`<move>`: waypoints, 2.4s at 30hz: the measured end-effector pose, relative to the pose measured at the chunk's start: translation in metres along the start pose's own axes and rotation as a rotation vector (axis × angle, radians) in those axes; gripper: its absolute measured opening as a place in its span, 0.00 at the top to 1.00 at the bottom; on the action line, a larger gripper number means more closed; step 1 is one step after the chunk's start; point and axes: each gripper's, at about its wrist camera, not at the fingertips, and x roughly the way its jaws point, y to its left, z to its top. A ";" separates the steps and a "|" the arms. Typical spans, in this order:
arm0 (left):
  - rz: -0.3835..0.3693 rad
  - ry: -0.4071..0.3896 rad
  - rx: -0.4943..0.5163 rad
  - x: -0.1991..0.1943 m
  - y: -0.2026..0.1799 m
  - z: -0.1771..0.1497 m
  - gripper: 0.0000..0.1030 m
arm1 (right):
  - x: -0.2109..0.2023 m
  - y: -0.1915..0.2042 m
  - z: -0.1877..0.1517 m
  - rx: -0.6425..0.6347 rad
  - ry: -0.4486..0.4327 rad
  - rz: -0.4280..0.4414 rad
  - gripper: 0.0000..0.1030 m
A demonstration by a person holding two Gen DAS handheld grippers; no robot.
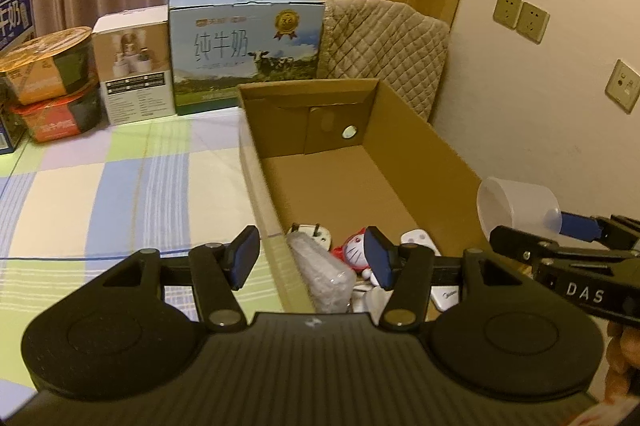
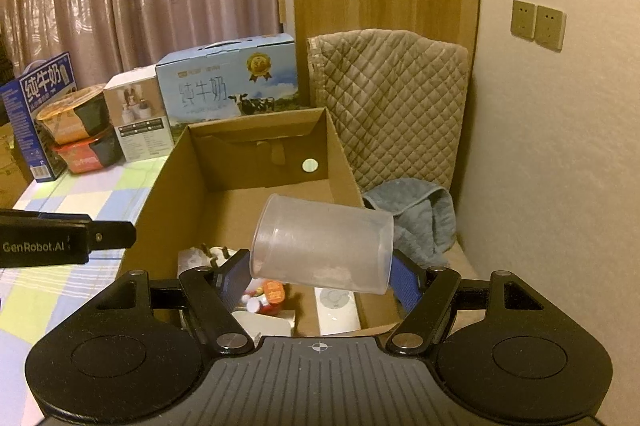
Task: Organize rigid objects
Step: 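Lower the jar and cup into the box and open both tools, then withdraw both open tools from the box back over the table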
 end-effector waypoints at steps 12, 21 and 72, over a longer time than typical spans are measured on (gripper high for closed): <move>0.046 0.012 -0.018 -0.010 0.007 -0.009 0.28 | -0.001 0.007 0.004 -0.011 0.000 0.015 0.33; 0.091 0.006 -0.035 -0.011 0.015 -0.012 0.06 | 0.002 0.010 0.006 -0.015 0.006 0.018 0.33; 0.109 0.008 -0.158 -0.110 0.014 -0.079 0.01 | -0.115 0.013 -0.018 0.064 -0.020 -0.004 0.25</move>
